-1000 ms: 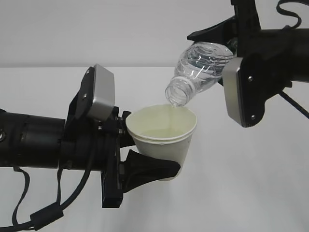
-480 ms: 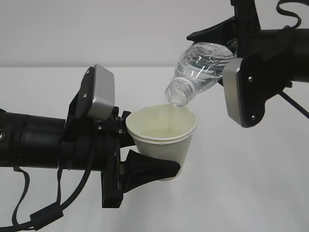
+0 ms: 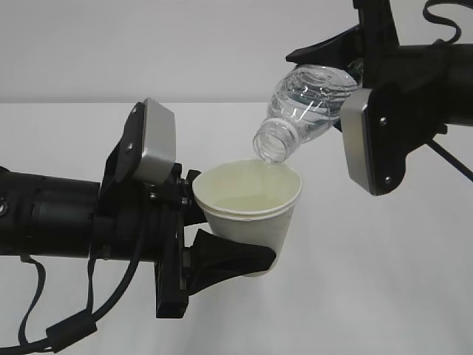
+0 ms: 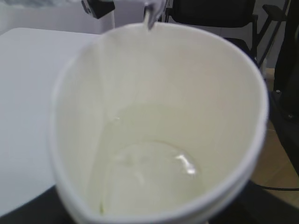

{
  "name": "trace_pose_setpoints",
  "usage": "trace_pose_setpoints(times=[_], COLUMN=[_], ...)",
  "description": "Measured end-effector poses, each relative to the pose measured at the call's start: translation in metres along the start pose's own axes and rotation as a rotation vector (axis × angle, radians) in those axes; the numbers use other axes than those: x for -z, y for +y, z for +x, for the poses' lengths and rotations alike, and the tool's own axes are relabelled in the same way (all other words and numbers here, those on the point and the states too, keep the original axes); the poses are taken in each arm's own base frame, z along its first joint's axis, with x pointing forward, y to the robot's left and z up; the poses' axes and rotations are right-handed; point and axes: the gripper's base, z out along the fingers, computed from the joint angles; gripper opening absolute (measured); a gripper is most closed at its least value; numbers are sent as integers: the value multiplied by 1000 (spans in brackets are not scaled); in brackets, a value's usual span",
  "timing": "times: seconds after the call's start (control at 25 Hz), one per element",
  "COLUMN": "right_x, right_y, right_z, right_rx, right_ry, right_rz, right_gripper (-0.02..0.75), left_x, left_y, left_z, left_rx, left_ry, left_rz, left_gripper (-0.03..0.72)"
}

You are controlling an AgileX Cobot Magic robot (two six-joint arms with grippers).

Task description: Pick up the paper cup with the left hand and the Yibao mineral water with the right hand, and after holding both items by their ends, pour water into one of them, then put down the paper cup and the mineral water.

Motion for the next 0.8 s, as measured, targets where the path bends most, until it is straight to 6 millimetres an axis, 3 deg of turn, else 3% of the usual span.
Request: trace_pose_setpoints(times=[0.8], right_x=[0], right_y=[-1], right_z=[0], right_rx=[1], right_ry=[0], right_rz=[2], right_gripper=[412], left_x=[0], left_y=[0], left_z=[0], left_rx=[0], left_ry=[0], left_rz=[0], left_gripper=[428])
